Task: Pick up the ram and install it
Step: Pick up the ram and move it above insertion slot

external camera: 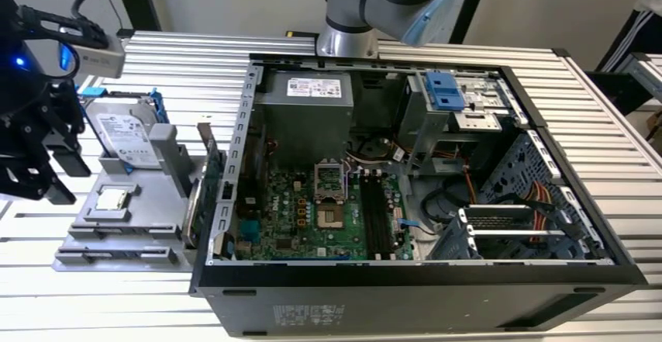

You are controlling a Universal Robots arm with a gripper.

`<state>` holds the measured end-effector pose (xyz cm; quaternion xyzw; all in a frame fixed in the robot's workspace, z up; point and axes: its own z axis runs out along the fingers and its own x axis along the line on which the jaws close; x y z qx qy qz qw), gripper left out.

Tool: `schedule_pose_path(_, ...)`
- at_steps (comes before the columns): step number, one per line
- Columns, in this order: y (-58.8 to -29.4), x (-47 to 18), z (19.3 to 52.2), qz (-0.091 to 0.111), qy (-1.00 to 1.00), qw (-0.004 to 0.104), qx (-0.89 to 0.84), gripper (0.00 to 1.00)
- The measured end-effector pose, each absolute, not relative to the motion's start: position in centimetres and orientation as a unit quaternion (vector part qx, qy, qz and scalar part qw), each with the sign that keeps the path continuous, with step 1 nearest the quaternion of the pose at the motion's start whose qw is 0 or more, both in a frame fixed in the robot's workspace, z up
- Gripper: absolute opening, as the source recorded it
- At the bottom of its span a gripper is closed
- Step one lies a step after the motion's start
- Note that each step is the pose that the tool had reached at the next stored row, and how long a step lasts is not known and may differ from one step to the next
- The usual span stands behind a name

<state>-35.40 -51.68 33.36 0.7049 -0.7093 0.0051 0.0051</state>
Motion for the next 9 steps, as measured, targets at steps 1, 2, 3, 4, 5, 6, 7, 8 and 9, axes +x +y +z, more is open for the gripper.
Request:
schedule_pose_path(1,-51.67,-35.40,33.31,0.005,-0.709,0.005,0.705,1.00)
schedule_pose_path(2,-51.67,-35.40,33.26,0.005,-0.709,0.005,0.705,1.00)
schedule_pose_path(3,-51.67,-35.40,33.21,0.005,-0.709,0.005,0.705,1.00)
schedule_pose_path(4,-51.67,-35.40,33.16,0.005,-0.709,0.005,0.705,1.00)
schedule_pose_path(5,-51.67,-35.40,33.12,0.005,-0.709,0.005,0.705,1.00)
schedule_pose_path(6,-51.67,-35.40,33.08,0.005,-0.709,0.005,0.705,1.00)
schedule_pose_path(7,-51.67,-35.40,33.04,0.005,-0.709,0.005,0.705,1.00)
schedule_pose_path(8,-51.67,-35.40,33.00,0.005,-0.709,0.005,0.705,1.00)
schedule_pose_path(9,-51.67,-35.40,32.96,0.005,-0.709,0.005,0.705,1.00)
